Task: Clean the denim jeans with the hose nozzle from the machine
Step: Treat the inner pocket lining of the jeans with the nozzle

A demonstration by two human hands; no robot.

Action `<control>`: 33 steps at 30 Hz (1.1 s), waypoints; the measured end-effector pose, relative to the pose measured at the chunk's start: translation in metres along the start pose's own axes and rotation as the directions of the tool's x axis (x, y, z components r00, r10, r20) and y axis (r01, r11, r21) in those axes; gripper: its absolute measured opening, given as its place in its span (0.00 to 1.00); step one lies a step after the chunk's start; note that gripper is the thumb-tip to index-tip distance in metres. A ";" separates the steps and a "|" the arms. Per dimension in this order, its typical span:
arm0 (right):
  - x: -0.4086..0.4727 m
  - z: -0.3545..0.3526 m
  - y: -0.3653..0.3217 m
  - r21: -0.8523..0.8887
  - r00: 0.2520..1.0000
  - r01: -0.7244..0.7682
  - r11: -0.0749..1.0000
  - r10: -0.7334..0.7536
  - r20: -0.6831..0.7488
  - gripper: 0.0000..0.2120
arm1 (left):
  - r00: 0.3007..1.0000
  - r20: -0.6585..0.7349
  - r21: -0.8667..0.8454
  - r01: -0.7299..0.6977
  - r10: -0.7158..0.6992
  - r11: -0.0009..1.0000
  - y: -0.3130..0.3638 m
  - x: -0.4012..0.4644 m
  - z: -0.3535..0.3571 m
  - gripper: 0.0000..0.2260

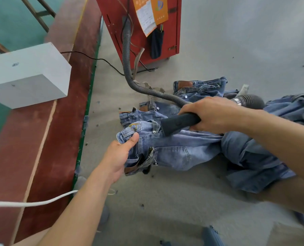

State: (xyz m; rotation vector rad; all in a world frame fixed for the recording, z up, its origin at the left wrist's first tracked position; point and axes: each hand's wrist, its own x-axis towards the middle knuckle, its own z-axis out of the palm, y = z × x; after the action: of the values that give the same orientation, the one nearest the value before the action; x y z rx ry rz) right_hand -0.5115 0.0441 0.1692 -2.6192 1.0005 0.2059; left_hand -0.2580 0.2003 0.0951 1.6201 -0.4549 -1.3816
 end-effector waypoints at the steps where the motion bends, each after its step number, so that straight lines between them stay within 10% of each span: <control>1: -0.001 -0.005 0.004 0.026 1.000 -0.022 0.999 0.022 -0.007 0.16 | 1.000 -0.006 -0.002 -0.005 0.005 1.000 -0.001 0.000 0.000 0.08; 10: -0.018 -0.015 0.034 -0.122 0.980 -0.133 0.984 0.148 0.130 0.16 | 0.998 -0.054 -0.153 0.009 -0.018 0.988 -0.011 0.005 0.015 0.09; 18: -0.005 0.011 -0.007 -0.011 0.997 0.049 0.999 -0.049 -0.057 0.15 | 0.998 0.013 -0.213 0.059 -0.058 0.975 -0.002 0.004 0.019 0.11; 27: -0.028 -0.021 0.024 0.141 0.986 -0.062 0.988 0.082 -0.145 0.19 | 0.828 0.422 -0.106 0.450 -0.369 0.887 0.006 -0.003 0.009 0.40; 33: -0.033 -0.011 0.022 0.129 0.985 -0.035 0.991 0.055 -0.160 0.19 | 0.889 0.174 -0.206 0.453 -0.423 0.867 -0.014 0.008 0.010 0.12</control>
State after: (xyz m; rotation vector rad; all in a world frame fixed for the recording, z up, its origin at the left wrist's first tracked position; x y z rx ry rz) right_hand -0.5499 0.0453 0.1826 -2.5323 1.0898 -0.0618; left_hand -0.2686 0.1968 0.0799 1.4931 0.0278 -1.8077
